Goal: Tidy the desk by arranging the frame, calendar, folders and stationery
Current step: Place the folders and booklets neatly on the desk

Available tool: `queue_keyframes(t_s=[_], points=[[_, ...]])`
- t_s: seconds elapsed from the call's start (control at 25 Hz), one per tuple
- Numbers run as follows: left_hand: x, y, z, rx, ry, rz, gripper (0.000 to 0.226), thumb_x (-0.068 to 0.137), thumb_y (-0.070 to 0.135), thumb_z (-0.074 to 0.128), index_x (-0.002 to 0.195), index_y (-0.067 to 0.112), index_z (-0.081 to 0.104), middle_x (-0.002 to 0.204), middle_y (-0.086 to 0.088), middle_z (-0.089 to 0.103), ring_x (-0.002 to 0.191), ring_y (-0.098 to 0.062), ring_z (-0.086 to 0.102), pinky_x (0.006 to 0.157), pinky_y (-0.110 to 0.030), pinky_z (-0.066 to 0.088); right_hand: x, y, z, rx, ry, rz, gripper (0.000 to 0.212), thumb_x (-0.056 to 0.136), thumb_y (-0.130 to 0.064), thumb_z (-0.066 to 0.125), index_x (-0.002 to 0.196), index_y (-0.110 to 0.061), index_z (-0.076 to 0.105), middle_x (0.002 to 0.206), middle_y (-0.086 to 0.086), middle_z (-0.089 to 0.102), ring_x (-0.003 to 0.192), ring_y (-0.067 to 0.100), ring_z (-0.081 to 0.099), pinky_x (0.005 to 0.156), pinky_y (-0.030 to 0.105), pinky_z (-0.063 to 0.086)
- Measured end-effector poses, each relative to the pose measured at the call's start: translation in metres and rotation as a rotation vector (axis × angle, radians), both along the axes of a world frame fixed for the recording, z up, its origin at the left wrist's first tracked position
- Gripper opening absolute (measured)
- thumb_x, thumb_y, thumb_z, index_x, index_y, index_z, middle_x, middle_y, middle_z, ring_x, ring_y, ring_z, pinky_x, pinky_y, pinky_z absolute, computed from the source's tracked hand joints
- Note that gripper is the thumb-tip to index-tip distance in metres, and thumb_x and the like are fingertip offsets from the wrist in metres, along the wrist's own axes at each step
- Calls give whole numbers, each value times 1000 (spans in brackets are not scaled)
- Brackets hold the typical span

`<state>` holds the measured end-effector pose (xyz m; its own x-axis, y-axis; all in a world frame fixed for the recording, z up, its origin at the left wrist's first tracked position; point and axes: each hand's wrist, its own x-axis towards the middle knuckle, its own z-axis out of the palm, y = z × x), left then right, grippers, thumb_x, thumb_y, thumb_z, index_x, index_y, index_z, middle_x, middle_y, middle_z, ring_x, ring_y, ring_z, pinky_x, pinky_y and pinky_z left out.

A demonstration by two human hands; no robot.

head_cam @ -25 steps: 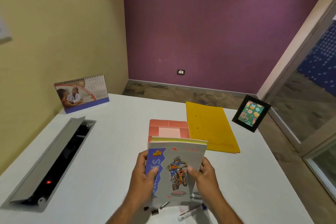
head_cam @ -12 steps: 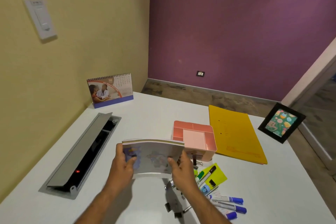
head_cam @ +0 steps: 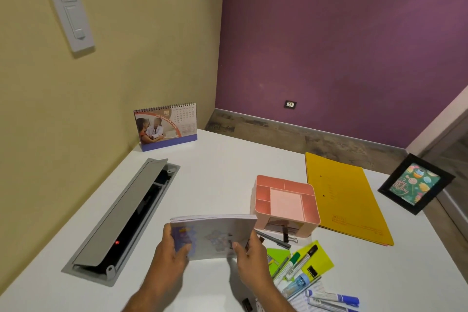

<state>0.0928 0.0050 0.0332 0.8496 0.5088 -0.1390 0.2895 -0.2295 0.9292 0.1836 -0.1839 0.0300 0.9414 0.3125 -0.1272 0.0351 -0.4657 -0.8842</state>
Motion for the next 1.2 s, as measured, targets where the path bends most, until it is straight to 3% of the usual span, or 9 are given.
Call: queue_keyframes(t_s=[0.08,0.16,0.24,0.36,0.52,0.64,0.84,1.04,1.2], points=[[-1,3,-19,27,69,-13,46,83,4,65,113,35,48,100,30,68,90,1,67,76,-12,50,-1,1,-9,-102,5,5,55,84,1,56,116,-42,48,86,-37,65,81,-14,60,67,11,45],[0,6,-42,57,162,4,51,73,19,63,118,36,48,89,17,72,88,-19,70,76,-29,52,-4,2,-15,-185,44,4,58,82,3,53,126,-34,50,70,-19,63,74,0,62,57,9,38],[4,6,-53,91,262,-14,56,75,15,59,127,27,41,87,2,67,83,-30,65,72,-34,49,-2,8,-21,-249,98,-10,61,83,1,51,137,-27,44,69,-14,54,84,17,64,56,13,36],[14,8,-56,124,365,-77,48,90,6,52,134,13,33,95,-1,61,88,-24,62,74,-30,49,10,18,-28,-377,149,-24,58,85,-6,50,138,-28,42,89,-4,62,95,23,62,72,25,39],[41,29,-36,155,335,-66,38,89,2,54,113,27,38,94,3,69,83,-20,64,76,-32,51,30,34,-25,-377,159,-34,43,84,-6,52,124,-22,49,101,3,68,99,25,63,77,30,46],[81,58,-13,134,273,-112,37,96,15,55,118,35,34,103,5,67,83,-16,65,62,-27,52,59,55,-14,-264,160,-85,27,87,-6,56,109,-20,51,97,0,67,86,18,62,70,25,48],[177,106,-1,263,216,-185,31,93,20,56,120,32,48,103,7,69,85,-19,64,73,-33,51,142,90,-5,-125,268,-213,25,80,-13,61,104,-17,63,93,2,72,81,22,68,65,30,55],[253,123,-22,196,253,-163,20,95,21,55,114,26,55,95,5,67,85,-19,62,69,-31,45,209,112,-12,-109,331,-282,32,61,-13,53,87,-18,71,83,9,75,77,29,71,69,40,61],[291,130,-49,188,256,-84,17,95,20,53,112,22,56,102,0,63,95,-26,59,75,-33,42,243,123,-23,-135,331,-294,20,69,-6,58,80,-17,70,82,9,74,66,26,69,63,38,61]])
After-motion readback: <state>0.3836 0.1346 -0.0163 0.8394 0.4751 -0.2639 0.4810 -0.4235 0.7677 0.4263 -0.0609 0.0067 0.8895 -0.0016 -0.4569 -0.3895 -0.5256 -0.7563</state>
